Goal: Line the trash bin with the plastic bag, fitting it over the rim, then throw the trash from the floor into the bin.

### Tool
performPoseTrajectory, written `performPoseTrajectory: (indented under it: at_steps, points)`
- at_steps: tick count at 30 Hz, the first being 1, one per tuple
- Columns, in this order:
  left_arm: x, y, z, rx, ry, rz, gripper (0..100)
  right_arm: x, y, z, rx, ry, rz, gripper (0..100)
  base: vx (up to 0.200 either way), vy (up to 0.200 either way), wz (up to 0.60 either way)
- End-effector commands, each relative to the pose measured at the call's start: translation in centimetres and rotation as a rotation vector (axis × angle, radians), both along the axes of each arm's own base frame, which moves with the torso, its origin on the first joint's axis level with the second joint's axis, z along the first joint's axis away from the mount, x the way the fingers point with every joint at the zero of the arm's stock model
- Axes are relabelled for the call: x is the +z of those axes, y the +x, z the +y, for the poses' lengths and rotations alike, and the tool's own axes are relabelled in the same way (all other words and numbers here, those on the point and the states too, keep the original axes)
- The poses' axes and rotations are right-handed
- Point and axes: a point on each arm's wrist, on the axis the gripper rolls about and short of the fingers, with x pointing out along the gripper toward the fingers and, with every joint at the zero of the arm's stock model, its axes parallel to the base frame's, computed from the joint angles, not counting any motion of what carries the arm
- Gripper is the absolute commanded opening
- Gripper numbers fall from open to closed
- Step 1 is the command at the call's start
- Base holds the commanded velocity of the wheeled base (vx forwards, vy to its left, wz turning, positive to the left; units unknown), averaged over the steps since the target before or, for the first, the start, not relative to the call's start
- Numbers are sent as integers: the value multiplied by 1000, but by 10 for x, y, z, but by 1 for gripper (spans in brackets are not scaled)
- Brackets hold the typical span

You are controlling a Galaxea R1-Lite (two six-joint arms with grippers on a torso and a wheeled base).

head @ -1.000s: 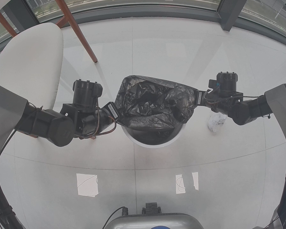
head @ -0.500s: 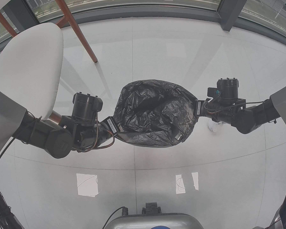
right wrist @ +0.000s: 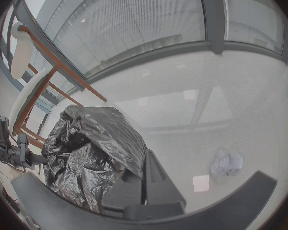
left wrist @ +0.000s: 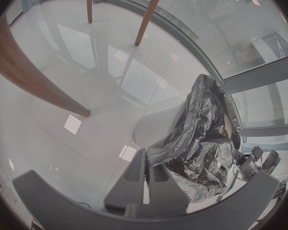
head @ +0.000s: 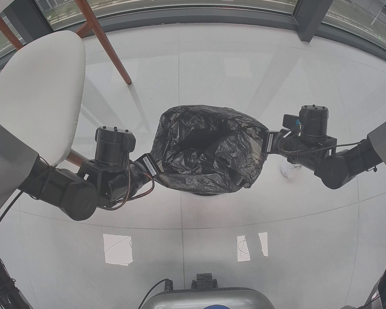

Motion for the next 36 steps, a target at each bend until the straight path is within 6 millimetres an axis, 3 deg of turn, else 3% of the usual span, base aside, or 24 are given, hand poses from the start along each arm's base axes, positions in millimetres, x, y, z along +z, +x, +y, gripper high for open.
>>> performPoseTrajectory:
  at_steps: [1, 14, 15, 18, 23, 36]
  points:
    - [-3, 1, -4, -6, -8, -15, 0, -19, 3, -3, -15, -12, -13, 0, 0, 0, 0]
    - [-3, -5, -13, -33, -6, -7, 0, -13, -1, -6, -19, -14, -28, 0, 0, 0, 0]
    - [-3, -5, -13, -33, -7, -9, 0, -8, -2, -5, -16, -10, -38, 100, 0, 0, 0]
    - [-3, -8, -13, -34, -7, -4, 0, 11, -10, -7, -15, 3, -72, 100, 0, 0, 0]
    - [-8, -12, -11, -36, 7, 14, 0, 26, -25, -13, -16, -10, -17, 100, 0, 0, 0]
    - [-7, -10, -10, -4, 11, 5, 0, 31, -31, -13, -11, -3, -25, 100, 0, 0, 0]
